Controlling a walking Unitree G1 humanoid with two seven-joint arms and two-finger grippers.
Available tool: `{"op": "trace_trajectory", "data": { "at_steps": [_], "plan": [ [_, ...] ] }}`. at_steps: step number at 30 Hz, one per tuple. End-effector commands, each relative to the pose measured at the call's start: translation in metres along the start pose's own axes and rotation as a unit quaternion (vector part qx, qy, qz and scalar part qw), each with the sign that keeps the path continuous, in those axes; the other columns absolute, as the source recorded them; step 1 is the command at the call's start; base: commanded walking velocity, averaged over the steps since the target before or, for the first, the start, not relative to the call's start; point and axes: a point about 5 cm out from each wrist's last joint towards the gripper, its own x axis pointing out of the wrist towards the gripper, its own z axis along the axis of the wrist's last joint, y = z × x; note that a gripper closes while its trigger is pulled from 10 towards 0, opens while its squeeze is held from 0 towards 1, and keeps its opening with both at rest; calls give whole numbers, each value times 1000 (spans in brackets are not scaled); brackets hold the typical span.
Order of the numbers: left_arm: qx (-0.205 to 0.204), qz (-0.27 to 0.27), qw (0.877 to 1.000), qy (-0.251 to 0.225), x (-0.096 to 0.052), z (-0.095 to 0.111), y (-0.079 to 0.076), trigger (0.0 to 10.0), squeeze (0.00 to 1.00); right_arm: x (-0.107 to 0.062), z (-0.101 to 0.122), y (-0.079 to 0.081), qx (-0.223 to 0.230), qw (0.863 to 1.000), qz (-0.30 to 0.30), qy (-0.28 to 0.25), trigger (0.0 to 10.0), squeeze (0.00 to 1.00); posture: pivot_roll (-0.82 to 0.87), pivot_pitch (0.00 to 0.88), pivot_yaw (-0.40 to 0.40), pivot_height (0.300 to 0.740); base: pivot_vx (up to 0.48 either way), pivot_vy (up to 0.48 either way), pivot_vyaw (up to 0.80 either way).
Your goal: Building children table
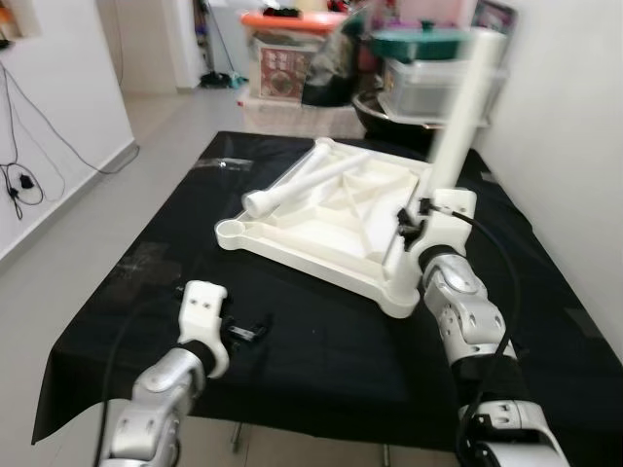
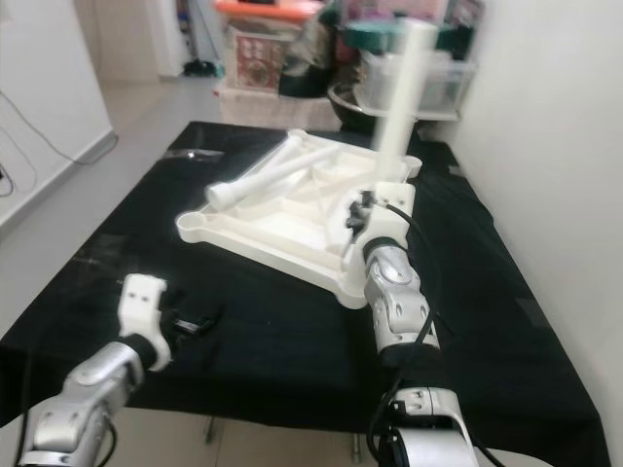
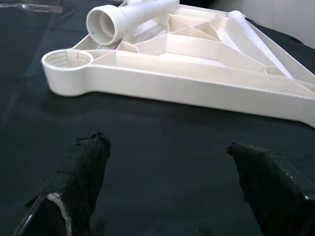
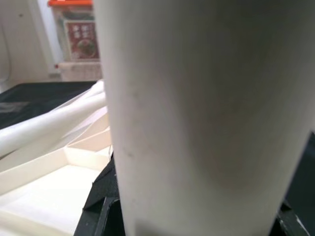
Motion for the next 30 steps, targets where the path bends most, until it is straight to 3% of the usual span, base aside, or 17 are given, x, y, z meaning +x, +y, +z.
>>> {"op": "trace_trajectory", "data": {
  "at_steps": [1, 5, 6, 7, 8, 9, 13, 16, 17, 19, 22, 24, 25, 26, 27, 29, 30],
  "plan": [
    [-4, -13, 1000, 1, 1, 0, -4, 10000, 0, -16, -31, -6, -15, 997, -28, 71, 10000, 0, 30, 0, -41, 740, 0, 0, 0],
    [-5, -14, 1000, 2, 1, 0, -4, 10000, 0, -21, -22, 7, -14, 999, 10, 48, 10000, 0, 18, 0, -32, 740, 0, 0, 0],
    [-5, -16, 1000, 3, 1, -1, -5, 10000, 0, -22, -6, 20, 5, 998, 60, 7, 10000, 1000, 20, 0, -33, 740, 0, 0, 0],
    [-5, -16, 1000, 3, 1, -1, -5, 10000, 0, -22, -6, 20, 5, 998, 60, 7, 10000, 1000, 20, 0, -33, 740, 0, 0, 0],
    [-5, -17, 1000, 4, 2, -2, -5, 10000, 0, -19, 15, 35, 34, 990, 133, -32, 10000, 1000, 16, 0, -34, 740, 0, 0, 0],
    [-5, -17, 1000, 4, 2, -2, -4, 10000, 0, -14, 24, 38, 48, 983, 174, -39, 10000, 0, 19, 0, -37, 740, 0, 0, 0],
    [-6, -16, 1000, 2, 2, 0, -4, 10000, 0, -9, 35, 43, 39, 967, 247, -49, 10000, 0, 23, 0, -39, 740, 0, 0, 0],
    [-7, -13, 1000, 0, 2, 0, -3, 10000, 0, -18, 36, 45, 8, 913, 406, -46, 10000, 0, 28, 0, -43, 740, 0, 0, 0],
    [-7, -13, 1000, 0, 2, 0, -3, 10000, 0, -18, 36, 45, 8, 913, 406, -46, 10000, 0, 28, 0, -43, 740, 0, 0, 0],
    [-6, -13, 1000, 1, 3, -1, -3, 10000, 0, -30, 20, 47, -25, 873, 486, -18, 0, 0, 38, 0, -49, 740, 0, 0, 0],
    [-5, -11, 1000, -3, 4, 1, -3, 10000, 0, -37, 3, 50, -42, 849, 526, 14, 0, 0, 48, 0, -58, 740, 0, 0, 0],
    [-5, -10, 1000, -4, 4, 1, -3, 10000, 0, -37, 0, 51, -40, 850, 525, 20, 0, 0, 48, 0, -58, 740, 0, 0, 0],
    [-6, -9, 1000, -5, 3, 2, -3, 10000, 0, -24, 0, 50, -30, 886, 463, 22, 0, 0, 51, 0, -58, 740, 0, 0, 0],
    [-6, -8, 1000, -5, 2, 2, -3, 10000, 0, -16, -1, 49, -21, 907, 420, 26, 0, 0, 50, 0, -58, 740, 0, 0, 0],
    [-6, -8, 1000, -5, 2, 2, -3, 10000, 0, -16, -1, 49, -21, 907, 420, 26, 0, 0, 50, 0, -58, 740, 0, 0, 0],
    [-5, -7, 1000, -1, 0, -1, -3, 10000, 0, 9, -6, 32, 25, 972, 229, 48, 0, 0, 54, 0, -55, 740, 0, 0, 0],
    [-4, -8, 1000, 0, 0, -1, -3, 10000, 0, 14, -9, 23, 43, 985, 157, 59, 0, 0, 54, 0, -55, 740, 0, 0, 0]
  ]
}}
